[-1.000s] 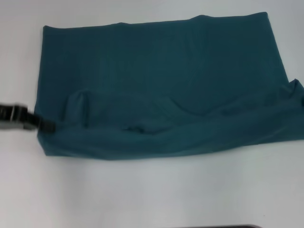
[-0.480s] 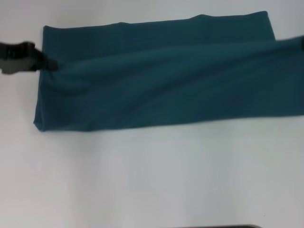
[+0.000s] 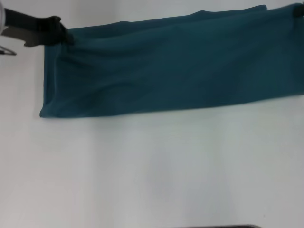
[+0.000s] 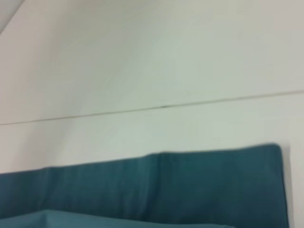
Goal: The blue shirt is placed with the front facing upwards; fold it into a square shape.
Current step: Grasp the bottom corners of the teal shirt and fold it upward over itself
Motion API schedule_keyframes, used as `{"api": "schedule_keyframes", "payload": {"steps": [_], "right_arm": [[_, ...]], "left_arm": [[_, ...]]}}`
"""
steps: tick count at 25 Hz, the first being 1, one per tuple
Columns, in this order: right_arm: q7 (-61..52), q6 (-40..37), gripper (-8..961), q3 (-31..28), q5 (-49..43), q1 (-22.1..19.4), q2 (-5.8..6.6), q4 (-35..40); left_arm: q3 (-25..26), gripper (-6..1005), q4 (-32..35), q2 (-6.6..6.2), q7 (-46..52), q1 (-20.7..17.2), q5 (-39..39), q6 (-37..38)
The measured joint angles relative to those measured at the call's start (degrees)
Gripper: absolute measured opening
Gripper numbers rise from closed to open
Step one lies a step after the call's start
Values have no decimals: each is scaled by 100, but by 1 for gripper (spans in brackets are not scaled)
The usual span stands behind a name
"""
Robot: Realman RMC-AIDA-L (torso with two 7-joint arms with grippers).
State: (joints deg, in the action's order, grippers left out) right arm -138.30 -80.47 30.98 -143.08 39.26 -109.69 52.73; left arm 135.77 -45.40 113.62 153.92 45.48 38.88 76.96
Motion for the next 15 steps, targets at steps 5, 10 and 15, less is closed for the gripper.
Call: {"api": "schedule_keyframes", "payload": {"steps": [5, 10, 15], "right_arm": [[-2, 615, 29, 295, -47, 115, -153, -149], [-4, 1128, 29, 479, -52, 146, -188, -495], [-4, 1607, 30, 570, -54, 120, -237, -656]], "left_arm": [[-83, 18, 110, 30, 41, 126, -4, -339], [-124, 18, 150, 144, -7, 98, -12, -676], [-122, 19, 284, 236, -13, 68, -48, -1094]]}}
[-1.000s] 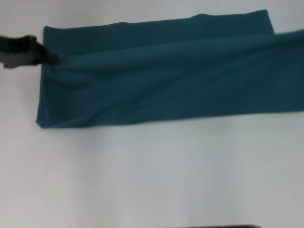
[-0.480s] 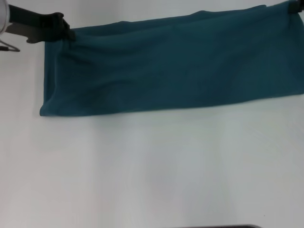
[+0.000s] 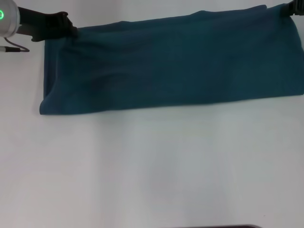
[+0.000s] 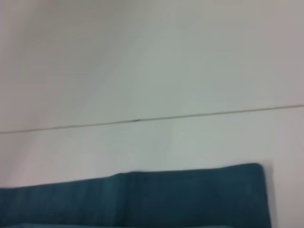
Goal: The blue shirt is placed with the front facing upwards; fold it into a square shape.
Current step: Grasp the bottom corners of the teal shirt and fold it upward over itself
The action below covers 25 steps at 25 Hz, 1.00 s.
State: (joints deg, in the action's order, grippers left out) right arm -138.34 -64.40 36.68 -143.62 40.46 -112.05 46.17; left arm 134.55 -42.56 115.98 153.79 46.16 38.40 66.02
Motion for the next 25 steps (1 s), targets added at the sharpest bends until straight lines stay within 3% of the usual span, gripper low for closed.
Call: {"api": "schedule_keyframes", "payload": {"steps": [12, 25], "right_arm": [[6, 897, 29, 42, 21, 71, -104, -314], [0, 1310, 29, 347, 11, 233, -138, -519]], "left_arm": [[31, 18, 205, 130, 66, 201, 42, -854], [44, 18, 372, 102, 64, 216, 45, -1057]]}}
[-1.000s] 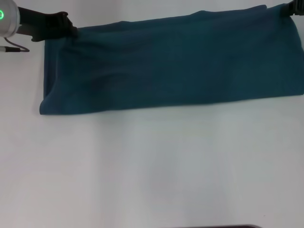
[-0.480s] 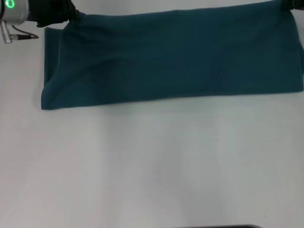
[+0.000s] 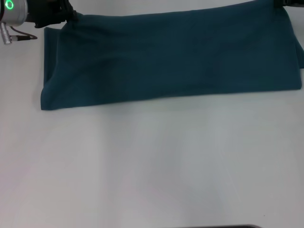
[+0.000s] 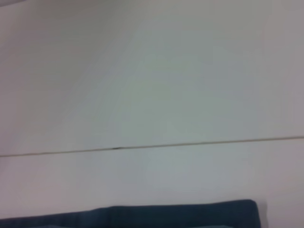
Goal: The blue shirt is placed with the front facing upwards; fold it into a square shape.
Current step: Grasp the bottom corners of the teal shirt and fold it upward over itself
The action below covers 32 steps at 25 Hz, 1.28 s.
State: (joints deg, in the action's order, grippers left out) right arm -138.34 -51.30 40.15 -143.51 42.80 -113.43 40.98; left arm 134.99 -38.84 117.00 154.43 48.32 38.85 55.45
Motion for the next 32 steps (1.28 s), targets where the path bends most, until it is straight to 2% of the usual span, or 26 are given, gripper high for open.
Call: {"api": "schedule_keyframes", "payload": {"steps": [9, 21, 32], "right_arm": [[10, 253, 30, 35, -2, 19, -4, -11], [2, 999, 31, 619, -10, 181, -88, -402], [0, 1152, 33, 651, -127, 299, -91, -463]], "left_arm": [[6, 19, 0, -12, -11, 14, 0, -65], [-26, 19, 129, 33, -14, 2, -22, -359], [-21, 19, 140, 33, -29, -12, -6, -459]]}}
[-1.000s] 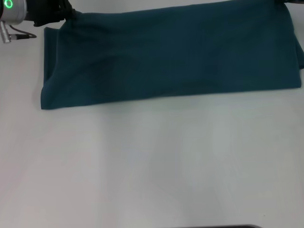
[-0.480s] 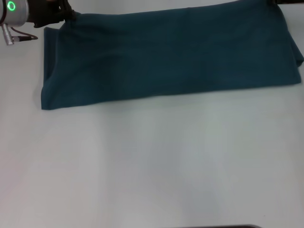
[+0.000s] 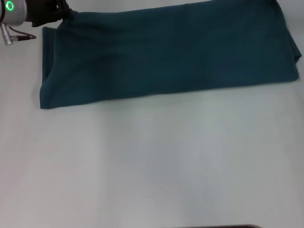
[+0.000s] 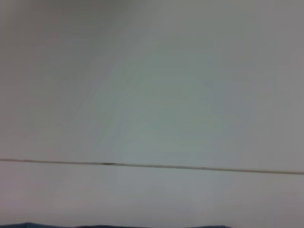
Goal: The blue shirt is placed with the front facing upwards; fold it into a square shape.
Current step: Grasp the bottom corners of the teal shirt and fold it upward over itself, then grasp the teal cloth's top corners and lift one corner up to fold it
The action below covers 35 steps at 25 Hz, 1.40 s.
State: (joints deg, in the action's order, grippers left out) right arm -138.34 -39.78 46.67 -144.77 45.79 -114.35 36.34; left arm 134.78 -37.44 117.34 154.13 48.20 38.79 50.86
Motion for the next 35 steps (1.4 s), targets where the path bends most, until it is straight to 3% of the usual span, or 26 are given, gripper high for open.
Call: {"api": "schedule_keyframes", "payload": {"steps": [10, 13, 18, 24, 26, 30, 35], "right_arm": [[-10, -54, 34, 7, -139, 12, 76, 65], [-46, -67, 252, -20, -139, 28, 181, 68], [-199, -283, 363, -50, -141, 89, 369, 42], [-307, -741, 497, -85, -20, 74, 467, 113], [-302, -900, 568, -124, 61, 18, 480, 205], [-194, -1406, 711, -247, 354, -161, 472, 570], [429, -2387, 920, -416, 1317, -714, 312, 1244]], "left_arm": [[48, 29, -66, 53, 341, -120, -24, -250], [58, 126, -165, 56, 459, -284, 35, -396], [66, 302, -285, 84, 461, -406, 120, -327], [69, 524, -465, 100, 445, -574, 181, -252], [69, 598, -700, 140, 431, -709, 285, -153], [68, 599, -1089, 201, 406, -915, 467, 150], [67, 601, -1410, 192, 66, -1201, 1148, 748]]}}
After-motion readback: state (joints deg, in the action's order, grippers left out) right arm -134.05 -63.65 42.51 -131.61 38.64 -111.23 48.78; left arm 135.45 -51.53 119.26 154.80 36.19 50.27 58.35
